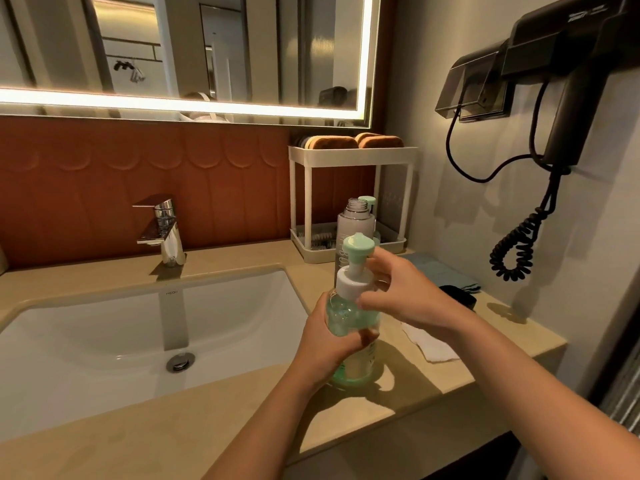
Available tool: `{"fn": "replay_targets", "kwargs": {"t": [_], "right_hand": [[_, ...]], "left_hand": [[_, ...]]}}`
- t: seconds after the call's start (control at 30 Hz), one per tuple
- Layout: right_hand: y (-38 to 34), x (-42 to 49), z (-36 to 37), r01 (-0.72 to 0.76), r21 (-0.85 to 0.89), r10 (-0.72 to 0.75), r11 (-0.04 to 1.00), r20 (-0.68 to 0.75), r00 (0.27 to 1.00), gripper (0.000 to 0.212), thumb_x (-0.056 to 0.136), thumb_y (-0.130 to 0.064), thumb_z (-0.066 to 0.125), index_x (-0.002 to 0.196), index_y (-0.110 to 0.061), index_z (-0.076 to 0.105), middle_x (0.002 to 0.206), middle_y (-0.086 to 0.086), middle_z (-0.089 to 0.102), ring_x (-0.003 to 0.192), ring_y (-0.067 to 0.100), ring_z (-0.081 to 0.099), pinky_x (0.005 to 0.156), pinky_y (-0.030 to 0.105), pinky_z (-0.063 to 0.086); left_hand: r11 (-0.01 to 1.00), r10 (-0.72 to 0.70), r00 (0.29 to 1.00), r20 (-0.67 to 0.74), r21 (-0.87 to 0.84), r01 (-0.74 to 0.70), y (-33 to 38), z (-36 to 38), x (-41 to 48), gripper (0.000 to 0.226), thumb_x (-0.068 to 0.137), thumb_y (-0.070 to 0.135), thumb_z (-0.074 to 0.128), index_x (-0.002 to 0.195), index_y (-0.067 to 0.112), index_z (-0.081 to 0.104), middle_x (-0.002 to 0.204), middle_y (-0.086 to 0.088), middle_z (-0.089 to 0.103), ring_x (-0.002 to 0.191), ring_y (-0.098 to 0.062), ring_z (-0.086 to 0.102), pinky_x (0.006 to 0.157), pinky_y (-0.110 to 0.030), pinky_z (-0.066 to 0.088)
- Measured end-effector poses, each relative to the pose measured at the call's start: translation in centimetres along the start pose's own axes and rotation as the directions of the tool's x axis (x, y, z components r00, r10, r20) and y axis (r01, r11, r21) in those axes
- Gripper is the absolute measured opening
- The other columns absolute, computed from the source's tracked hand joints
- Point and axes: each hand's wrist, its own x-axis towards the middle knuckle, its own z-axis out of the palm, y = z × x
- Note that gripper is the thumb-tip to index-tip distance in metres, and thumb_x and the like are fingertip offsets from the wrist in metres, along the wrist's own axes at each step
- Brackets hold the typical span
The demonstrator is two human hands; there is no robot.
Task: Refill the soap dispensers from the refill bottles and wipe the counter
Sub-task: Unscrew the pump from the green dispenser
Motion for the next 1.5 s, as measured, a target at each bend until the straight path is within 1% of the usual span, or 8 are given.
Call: {"fn": "replay_targets", "kwargs": {"t": [0.13,0.23,0.43,0.77,0.97,1.17,1.3,1.5], "right_hand": [[0.7,0.0,1.1,-0.049,-0.133,0.036,0.99,-0.1,0.994,0.065,0.068,-0.033,0.08,0.122,-0.029,0.045,0.118,-0.01,0.052,0.107,0.008,0.05,0.08,0.021,0.043],[0.8,0.0,1.6,0.015,-0.165,-0.047,0.986,-0.196,0.979,0.051,0.07,-0.031,0.078,0.112,-0.029,0.05,0.105,-0.014,0.055,0.095,0.001,0.051,0.069,0.01,0.038],[0.7,0.1,0.2,0.11,0.116,-0.073,0.987,-0.287,0.955,0.043,0.074,-0.022,0.076,0.111,-0.024,0.055,0.108,-0.007,0.064,0.102,0.009,0.06,0.089,0.029,0.048],[1.8,-0.8,-2.0,0.119,0.489,0.134,0.864,-0.451,0.882,0.014,0.083,-0.025,0.062,0.096,-0.024,0.056,0.09,-0.006,0.065,0.084,0.006,0.061,0.073,0.021,0.045],[2.5,-0.9,-2.5,0.104,0.655,0.284,0.749,-0.459,0.842,0.019,0.088,-0.023,0.058,0.107,-0.019,0.055,0.095,-0.003,0.064,0.086,0.009,0.06,0.071,0.023,0.045],[3.7,-1.1,-3.6,0.082,0.764,0.44,0.641,-0.452,0.776,0.01,0.09,-0.022,0.058,0.1,-0.02,0.057,0.097,0.0,0.061,0.087,0.012,0.058,0.078,0.029,0.044],[4.9,-1.5,-4.1,0.024,0.81,0.54,0.587,-0.413,0.733,0.006,0.091,-0.026,0.058,0.091,-0.019,0.057,0.101,0.002,0.061,0.088,0.011,0.059,0.088,0.032,0.039],[5.4,-1.1,-4.7,-0.041,0.702,0.546,0.711,-0.513,0.662,0.011,0.089,-0.033,0.06,0.091,-0.024,0.055,0.091,-0.004,0.057,0.092,0.012,0.055,0.093,0.034,0.044]], "left_hand": [[1.0,0.008,1.0,-0.002,0.024,-0.008,0.0,0.0,0.0,0.061,0.069,0.015,0.079,0.115,0.034,0.043,0.111,0.012,0.057,0.1,-0.006,0.059,0.072,-0.011,0.049],[1.0,-0.001,1.0,-0.003,0.027,0.001,0.2,0.1,-0.1,0.06,0.06,0.024,0.074,0.11,0.036,0.043,0.108,0.009,0.059,0.097,-0.007,0.06,0.071,-0.012,0.049],[1.0,0.013,1.0,-0.017,-0.006,-0.013,0.0,-0.1,-0.1,0.074,0.047,0.046,0.076,0.114,0.03,0.048,0.109,0.006,0.063,0.099,-0.009,0.062,0.081,-0.023,0.052],[0.999,-0.004,1.0,-0.02,0.04,0.005,0.5,-0.1,-0.6,0.089,0.047,0.054,0.075,0.121,0.037,0.03,0.117,0.016,0.05,0.106,-0.005,0.054,0.081,-0.013,0.048],[0.997,-0.01,0.999,-0.05,0.078,0.014,1.0,0.0,-1.1,0.088,0.046,0.059,0.073,0.119,0.038,0.029,0.12,0.011,0.048,0.109,-0.005,0.052,0.082,-0.013,0.047],[0.979,0.004,0.977,-0.212,0.198,0.039,1.8,0.7,-1.4,0.073,0.065,0.033,0.082,0.122,0.033,0.036,0.119,0.009,0.039,0.111,-0.008,0.042,0.091,-0.021,0.039],[0.973,0.025,0.97,-0.24,0.23,0.032,2.0,1.4,-1.5,0.09,0.062,0.035,0.083,0.133,0.03,0.028,0.135,0.004,0.04,0.122,-0.016,0.043,0.103,-0.038,0.042],[0.934,0.064,0.952,-0.298,0.355,0.048,2.2,2.1,-1.1,0.087,0.061,0.039,0.083,0.13,0.033,0.031,0.132,0.002,0.039,0.12,-0.016,0.041,0.098,-0.03,0.04]]}}
